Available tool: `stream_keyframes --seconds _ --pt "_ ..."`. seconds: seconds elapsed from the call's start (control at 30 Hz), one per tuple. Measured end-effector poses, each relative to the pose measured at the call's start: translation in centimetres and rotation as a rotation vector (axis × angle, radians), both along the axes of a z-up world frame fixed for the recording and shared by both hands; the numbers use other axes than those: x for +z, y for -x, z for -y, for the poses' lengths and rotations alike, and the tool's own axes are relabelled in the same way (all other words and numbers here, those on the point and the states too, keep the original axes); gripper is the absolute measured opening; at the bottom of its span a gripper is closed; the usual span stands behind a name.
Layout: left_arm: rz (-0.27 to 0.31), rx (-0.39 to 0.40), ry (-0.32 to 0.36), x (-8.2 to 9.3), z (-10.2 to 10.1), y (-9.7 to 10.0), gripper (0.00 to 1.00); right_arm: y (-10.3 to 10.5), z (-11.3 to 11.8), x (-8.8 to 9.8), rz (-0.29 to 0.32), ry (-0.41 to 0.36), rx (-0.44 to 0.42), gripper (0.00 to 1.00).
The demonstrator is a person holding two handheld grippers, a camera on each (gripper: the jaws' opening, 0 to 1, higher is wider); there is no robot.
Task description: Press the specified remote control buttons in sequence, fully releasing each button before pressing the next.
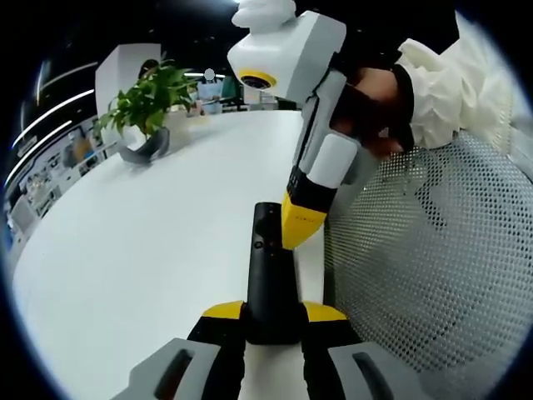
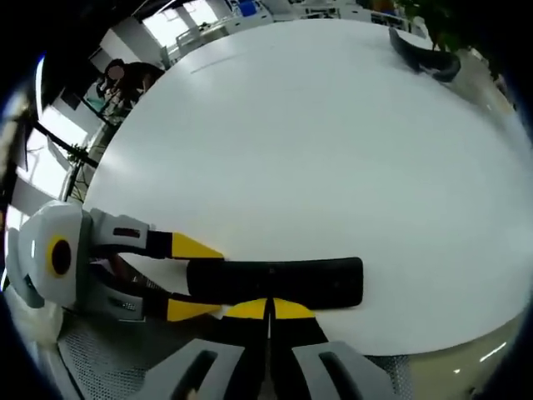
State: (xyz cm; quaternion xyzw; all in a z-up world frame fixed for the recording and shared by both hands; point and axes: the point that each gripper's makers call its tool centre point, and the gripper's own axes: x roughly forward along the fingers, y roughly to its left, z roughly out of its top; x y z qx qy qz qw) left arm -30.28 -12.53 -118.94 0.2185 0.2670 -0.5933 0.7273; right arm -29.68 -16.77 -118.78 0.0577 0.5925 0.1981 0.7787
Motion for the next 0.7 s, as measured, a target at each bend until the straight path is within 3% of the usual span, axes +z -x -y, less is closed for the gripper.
stream_keyframes --seconds 0.23,0.37,0.7 --pt "0.002 -0.004 0.001 0.0 0.0 0.0 0.24 -0.1 0.0 0.3 -0.002 0.001 -0.014 0.00" --pt "-0.001 -0.015 0.002 0.0 0.2 0.3 0.24 -0.8 -0.5 1.2 0.052 -0.045 -0.022 0.00" --pt "-0.001 -0.021 0.005 -0.1 0.4 0.2 0.24 -0.5 -1.6 1.1 0.051 -0.068 0.037 0.00"
